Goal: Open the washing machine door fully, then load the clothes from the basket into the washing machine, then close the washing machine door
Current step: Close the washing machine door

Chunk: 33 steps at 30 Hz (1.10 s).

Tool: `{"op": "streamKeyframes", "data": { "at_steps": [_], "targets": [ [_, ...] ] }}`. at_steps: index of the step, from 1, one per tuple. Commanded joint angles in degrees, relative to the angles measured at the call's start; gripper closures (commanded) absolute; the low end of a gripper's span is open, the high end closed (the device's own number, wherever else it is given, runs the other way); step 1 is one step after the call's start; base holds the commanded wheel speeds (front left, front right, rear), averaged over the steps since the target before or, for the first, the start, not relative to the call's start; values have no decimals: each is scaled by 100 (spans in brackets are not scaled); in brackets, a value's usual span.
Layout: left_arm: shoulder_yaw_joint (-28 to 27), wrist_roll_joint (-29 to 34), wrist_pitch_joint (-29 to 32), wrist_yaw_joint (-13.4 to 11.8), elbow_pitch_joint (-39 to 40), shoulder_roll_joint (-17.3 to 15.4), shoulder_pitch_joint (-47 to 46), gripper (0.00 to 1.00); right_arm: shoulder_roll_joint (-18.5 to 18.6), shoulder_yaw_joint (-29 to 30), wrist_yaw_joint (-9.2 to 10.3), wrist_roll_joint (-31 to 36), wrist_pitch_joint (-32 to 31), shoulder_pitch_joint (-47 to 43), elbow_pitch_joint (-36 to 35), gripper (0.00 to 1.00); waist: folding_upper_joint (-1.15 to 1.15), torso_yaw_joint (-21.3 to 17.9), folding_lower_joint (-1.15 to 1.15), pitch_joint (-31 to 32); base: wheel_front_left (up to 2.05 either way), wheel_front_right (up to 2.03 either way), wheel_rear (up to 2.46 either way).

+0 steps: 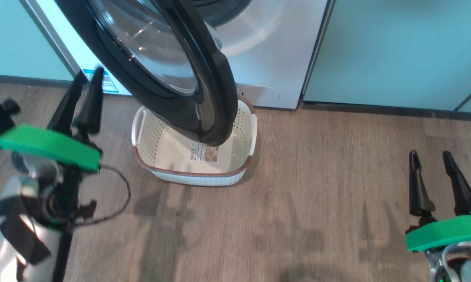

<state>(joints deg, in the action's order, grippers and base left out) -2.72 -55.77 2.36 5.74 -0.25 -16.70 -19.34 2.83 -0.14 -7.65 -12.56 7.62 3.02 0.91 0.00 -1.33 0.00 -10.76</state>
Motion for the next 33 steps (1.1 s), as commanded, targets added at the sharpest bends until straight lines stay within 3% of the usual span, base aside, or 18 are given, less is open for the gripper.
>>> {"op": "streamKeyframes", "data": {
  "at_steps": [1, 6, 14, 20, 33],
  "targets": [
    [-147, 356, -143, -77, 274, -335, -55, 0, 6, -96, 16, 34, -2, 113, -225, 0, 0, 23, 0, 32, 0, 0, 0],
    [321, 1924, -701, -678, 578, -411, 579, 0, 6, -108, 16, 48, -52, -20, -243, 0, 0, 89, 0, 189, 0, 0, 0],
    [847, 3208, -1046, -1332, 995, -390, 1331, 0, 6, -145, 16, 47, -132, -281, -312, 0, 0, 110, 0, 393, 0, 0, 0],
    [1034, 3477, -1177, -1587, 1082, -261, 1847, 0, 6, -107, 16, 42, -200, -509, -422, 0, 0, 123, 0, 474, 0, 0, 0],
    [1154, 3449, -1249, -1631, 1050, -199, 2178, 0, 5, -132, 16, 5, -322, -812, -614, 0, 0, 106, 0, 580, 0, 0, 0]
  ]
}}
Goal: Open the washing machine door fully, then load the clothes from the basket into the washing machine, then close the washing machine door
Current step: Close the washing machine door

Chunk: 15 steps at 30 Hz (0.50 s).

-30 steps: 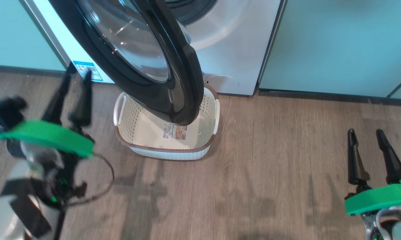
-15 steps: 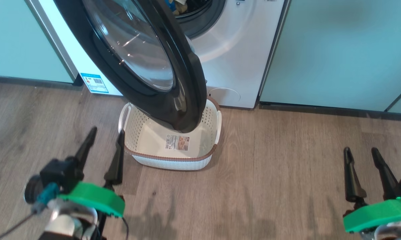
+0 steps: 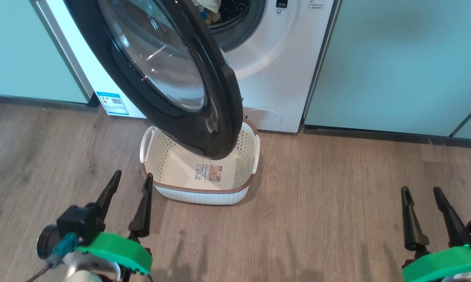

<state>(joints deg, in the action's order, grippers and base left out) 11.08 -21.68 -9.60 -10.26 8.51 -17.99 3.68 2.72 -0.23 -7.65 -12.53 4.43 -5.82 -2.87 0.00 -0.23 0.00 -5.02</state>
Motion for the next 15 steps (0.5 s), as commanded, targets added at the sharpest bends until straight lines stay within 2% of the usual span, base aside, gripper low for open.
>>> {"op": "streamKeyframes", "data": {
  "at_steps": [1, 15],
  "targets": [
    [-224, 36, -53, -37, 172, -67, -120, 0, 16, -125, 16, -2, -8, 67, -243, 0, 0, -9, 0, 12, 0, 0, 0],
    [-217, -67, -87, -32, 140, -49, -174, 0, 16, -125, 16, -9, -51, 87, -301, 0, 0, -21, 0, -15, 0, 0, 0]
  ]
}}
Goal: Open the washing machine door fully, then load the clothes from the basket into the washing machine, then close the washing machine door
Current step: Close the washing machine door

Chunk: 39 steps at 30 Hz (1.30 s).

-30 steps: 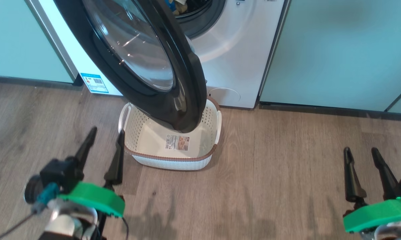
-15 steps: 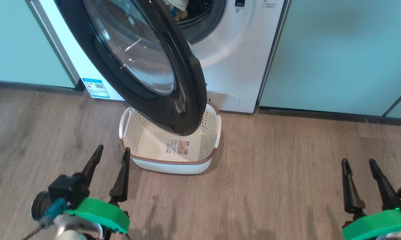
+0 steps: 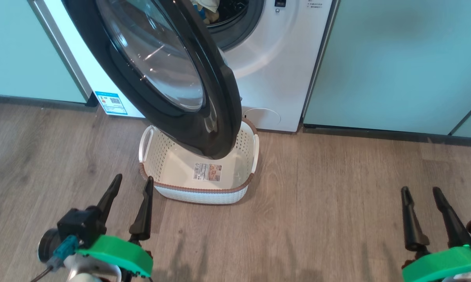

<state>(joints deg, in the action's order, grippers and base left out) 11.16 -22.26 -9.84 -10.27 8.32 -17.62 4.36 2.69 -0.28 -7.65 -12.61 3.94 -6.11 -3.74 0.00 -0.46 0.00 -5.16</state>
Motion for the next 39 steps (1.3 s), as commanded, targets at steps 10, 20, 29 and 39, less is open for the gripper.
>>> {"op": "streamKeyframes", "data": {
  "at_steps": [10, 20, 29, 39],
  "targets": [
    [-166, -32, -63, -19, 140, -88, -313, 0, 19, -162, 16, -77, -19, 199, -114, 100, 0, 50, 0, -52, 0, 0, 0],
    [-8, 1, -71, 28, 85, -44, -537, 0, 19, -554, 16, -242, 63, 760, 295, 100, 0, 392, 0, -207, 0, 0, 0],
    [303, 20, -114, 226, -173, 75, -881, 0, 19, -1246, 16, -661, 414, 1891, 1172, 100, 0, 859, 0, -291, 0, 0, 0],
    [425, 9, -203, 328, -426, 118, -1041, 0, 19, -1612, 16, -740, 671, 3474, 1664, 100, 0, 1190, 0, -232, 0, 0, 0]
  ]
}}
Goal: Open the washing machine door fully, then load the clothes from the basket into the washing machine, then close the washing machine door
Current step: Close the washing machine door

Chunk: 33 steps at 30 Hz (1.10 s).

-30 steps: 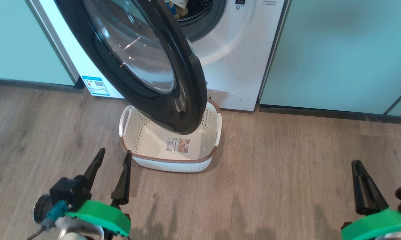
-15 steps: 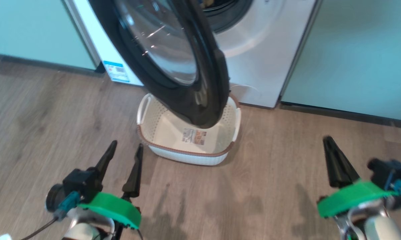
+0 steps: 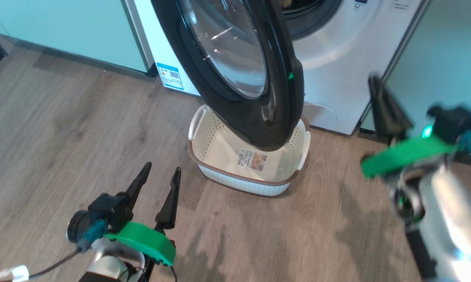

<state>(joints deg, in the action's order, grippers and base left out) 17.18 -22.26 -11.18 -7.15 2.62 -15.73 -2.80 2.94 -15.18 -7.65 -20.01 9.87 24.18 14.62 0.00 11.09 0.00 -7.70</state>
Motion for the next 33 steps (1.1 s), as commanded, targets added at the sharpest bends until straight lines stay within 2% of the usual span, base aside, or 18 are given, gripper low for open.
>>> {"op": "streamKeyframes", "data": {
  "at_steps": [1, 6, 9, 14, 21, 26, 33],
  "targets": [
    [-177, 9, -69, 16, 144, -71, -325, 0, -6, -122, 16, 0, 78, 445, -172, 100, 0, 36, 0, 22, 0, 0, 0],
    [-150, -4, -99, 33, 82, -73, -322, 0, -6, -104, 16, -55, 173, 1285, -438, 100, 0, 101, 0, 97, 0, 0, 0],
    [-133, 6, -111, 30, 78, -81, -317, 0, -6, -283, 16, -122, 126, 1684, -720, 100, 0, 142, 0, 135, 0, 0, 0],
    [-91, 1, -110, 40, 87, -91, -347, 0, -6, -1325, 16, -475, -257, 2102, -1055, 100, 0, 254, 0, 145, 0, 0, 0],
    [-31, -20, -120, 51, 62, -52, -415, 0, -6, -2485, 16, -886, -518, 1955, -851, 100, 0, 457, 0, 93, 0, 0, 0],
    [-36, -21, -155, 32, 53, -48, -430, 0, -6, -3035, 16, -1070, -600, 1640, -584, 100, 0, 517, 0, 14, 0, 0, 0],
    [-22, -13, -199, 7, 24, -18, -483, 0, -6, -3113, 16, -1087, -490, 1390, -20, 100, 0, 522, 0, -108, 0, 0, 0]
  ]
}}
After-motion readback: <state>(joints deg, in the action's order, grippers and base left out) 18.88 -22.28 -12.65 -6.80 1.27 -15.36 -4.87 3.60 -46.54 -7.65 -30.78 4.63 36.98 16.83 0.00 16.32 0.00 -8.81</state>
